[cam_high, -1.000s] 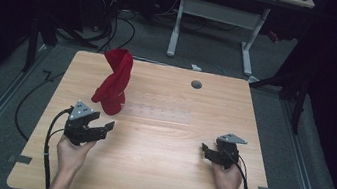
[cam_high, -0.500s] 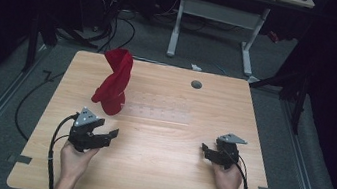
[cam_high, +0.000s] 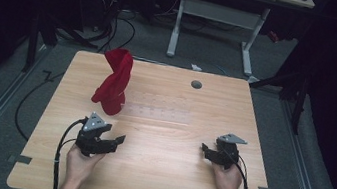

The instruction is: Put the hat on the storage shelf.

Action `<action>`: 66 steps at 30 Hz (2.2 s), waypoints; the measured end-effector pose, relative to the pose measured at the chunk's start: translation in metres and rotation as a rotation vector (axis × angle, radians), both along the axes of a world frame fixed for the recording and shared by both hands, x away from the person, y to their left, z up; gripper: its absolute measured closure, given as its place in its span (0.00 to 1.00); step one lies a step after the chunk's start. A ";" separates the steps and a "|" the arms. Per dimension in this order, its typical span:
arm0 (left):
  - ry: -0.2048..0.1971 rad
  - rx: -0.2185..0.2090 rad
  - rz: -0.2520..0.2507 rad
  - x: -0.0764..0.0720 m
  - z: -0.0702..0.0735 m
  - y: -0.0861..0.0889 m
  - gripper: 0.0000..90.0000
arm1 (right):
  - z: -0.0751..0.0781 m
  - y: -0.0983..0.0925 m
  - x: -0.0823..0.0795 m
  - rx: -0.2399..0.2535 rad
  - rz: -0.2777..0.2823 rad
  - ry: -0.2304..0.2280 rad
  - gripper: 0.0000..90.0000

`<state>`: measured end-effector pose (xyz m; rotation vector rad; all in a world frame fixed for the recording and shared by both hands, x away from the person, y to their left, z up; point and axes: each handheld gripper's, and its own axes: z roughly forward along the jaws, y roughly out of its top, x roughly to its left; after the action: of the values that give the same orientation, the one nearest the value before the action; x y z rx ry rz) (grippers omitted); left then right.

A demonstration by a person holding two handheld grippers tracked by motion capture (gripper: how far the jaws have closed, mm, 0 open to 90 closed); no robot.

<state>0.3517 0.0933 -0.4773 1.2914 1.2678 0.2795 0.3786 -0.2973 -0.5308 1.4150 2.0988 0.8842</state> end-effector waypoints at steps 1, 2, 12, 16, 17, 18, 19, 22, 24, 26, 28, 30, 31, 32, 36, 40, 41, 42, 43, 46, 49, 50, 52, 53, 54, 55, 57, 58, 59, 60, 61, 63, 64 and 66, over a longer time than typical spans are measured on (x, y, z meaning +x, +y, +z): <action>0.004 -0.009 -0.001 0.000 0.000 -0.002 0.37 | 0.000 0.000 0.000 0.001 0.000 0.000 0.39; 0.005 -0.009 -0.004 0.000 -0.001 -0.003 0.37 | 0.000 0.000 0.000 0.000 0.000 0.000 0.39; 0.023 0.000 -0.032 -0.001 -0.011 -0.017 0.36 | 0.000 0.000 0.000 -0.002 0.002 -0.002 0.39; 0.027 0.005 -0.038 0.000 -0.015 -0.023 0.36 | 0.000 0.000 0.000 -0.002 0.002 -0.002 0.39; 0.027 0.008 -0.045 0.000 -0.017 -0.024 0.36 | 0.000 0.000 0.000 -0.001 0.001 0.000 0.39; 0.026 0.010 -0.046 0.000 -0.018 -0.026 0.36 | 0.000 0.000 0.000 -0.002 0.002 -0.002 0.39; 0.024 0.020 -0.048 0.001 -0.019 -0.027 0.36 | 0.000 0.000 0.000 -0.002 0.002 -0.002 0.39; 0.024 0.038 -0.046 0.002 -0.024 -0.031 0.36 | 0.000 0.000 0.000 -0.002 0.002 -0.001 0.39; 0.027 0.040 -0.047 0.003 -0.028 -0.032 0.36 | 0.000 0.000 0.000 -0.002 0.001 -0.001 0.39; 0.030 0.048 -0.044 0.004 -0.031 -0.034 0.36 | 0.000 0.000 0.000 -0.001 0.001 -0.001 0.39; 0.034 0.048 -0.042 0.006 -0.034 -0.035 0.36 | 0.000 0.000 0.000 -0.001 0.001 -0.001 0.39; 0.030 0.056 -0.040 0.007 -0.036 -0.037 0.37 | 0.000 0.000 0.000 -0.001 0.001 -0.001 0.39; 0.030 0.055 -0.040 0.008 -0.036 -0.037 0.37 | 0.000 0.000 0.000 -0.001 0.001 -0.001 0.39; 0.028 0.055 -0.039 0.008 -0.037 -0.038 0.37 | 0.000 0.000 0.000 -0.001 0.001 -0.001 0.39; 0.026 0.058 -0.034 0.011 -0.041 -0.041 0.37 | 0.000 0.000 0.000 -0.001 0.001 -0.001 0.39; 0.022 0.062 -0.032 0.014 -0.045 -0.045 0.37 | 0.000 0.000 0.000 -0.002 0.001 -0.001 0.39; 0.021 0.064 -0.031 0.015 -0.046 -0.045 0.37 | 0.000 0.000 0.000 -0.002 0.001 -0.001 0.39; 0.018 0.065 -0.028 0.016 -0.047 -0.046 0.37 | 0.000 0.000 0.000 -0.002 0.001 -0.001 0.39; 0.012 0.072 -0.024 0.017 -0.048 -0.047 0.37 | 0.000 0.000 0.000 -0.002 0.002 -0.002 0.39; -0.002 0.077 -0.010 0.020 -0.050 -0.048 0.37 | 0.000 0.000 0.000 -0.001 0.001 -0.001 0.39; -0.009 0.079 -0.001 0.023 -0.051 -0.048 0.37 | 0.000 0.000 0.000 -0.002 0.001 -0.001 0.39; -0.009 0.076 0.003 0.023 -0.052 -0.049 0.37 | 0.000 0.000 0.000 -0.001 0.001 -0.001 0.39; -0.011 0.073 0.010 0.025 -0.053 -0.049 0.37 | 0.000 0.000 0.000 -0.002 0.001 -0.001 0.39; -0.011 0.076 0.013 0.026 -0.054 -0.050 0.37 | 0.000 0.000 0.000 -0.002 0.001 -0.001 0.39; -0.012 0.081 0.013 0.026 -0.055 -0.050 0.37 | 0.000 0.000 0.000 -0.002 0.001 -0.001 0.39; -0.012 0.081 0.015 0.026 -0.055 -0.051 0.37 | 0.000 0.000 0.000 -0.002 0.002 -0.001 0.39; -0.009 0.085 0.016 0.027 -0.057 -0.052 0.37 | 0.000 0.000 0.000 -0.002 0.001 -0.001 0.39; -0.010 0.089 0.018 0.028 -0.058 -0.052 0.37 | 0.000 0.000 0.000 -0.001 0.001 -0.001 0.39; -0.009 0.094 0.020 0.028 -0.059 -0.053 0.37 | 0.000 0.000 0.000 -0.001 0.001 -0.001 0.39; -0.008 0.097 0.021 0.029 -0.059 -0.053 0.37 | 0.000 0.000 0.000 -0.001 0.001 -0.001 0.39; -0.006 0.096 0.024 0.029 -0.060 -0.053 0.37 | 0.000 0.000 0.000 -0.001 0.001 -0.001 0.39; -0.004 0.099 0.026 0.030 -0.061 -0.054 0.37 | 0.000 0.000 0.000 -0.002 0.002 -0.001 0.39; -0.005 0.101 0.029 0.030 -0.061 -0.054 0.38 | 0.000 0.000 0.000 -0.001 0.001 -0.001 0.39; -0.004 0.106 0.033 0.031 -0.062 -0.055 0.38 | 0.000 0.000 0.000 -0.002 0.002 -0.001 0.39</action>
<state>0.3827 0.0383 -0.5397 1.3601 1.2858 0.3767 0.3784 -0.2972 -0.5308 1.4120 2.0998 0.8835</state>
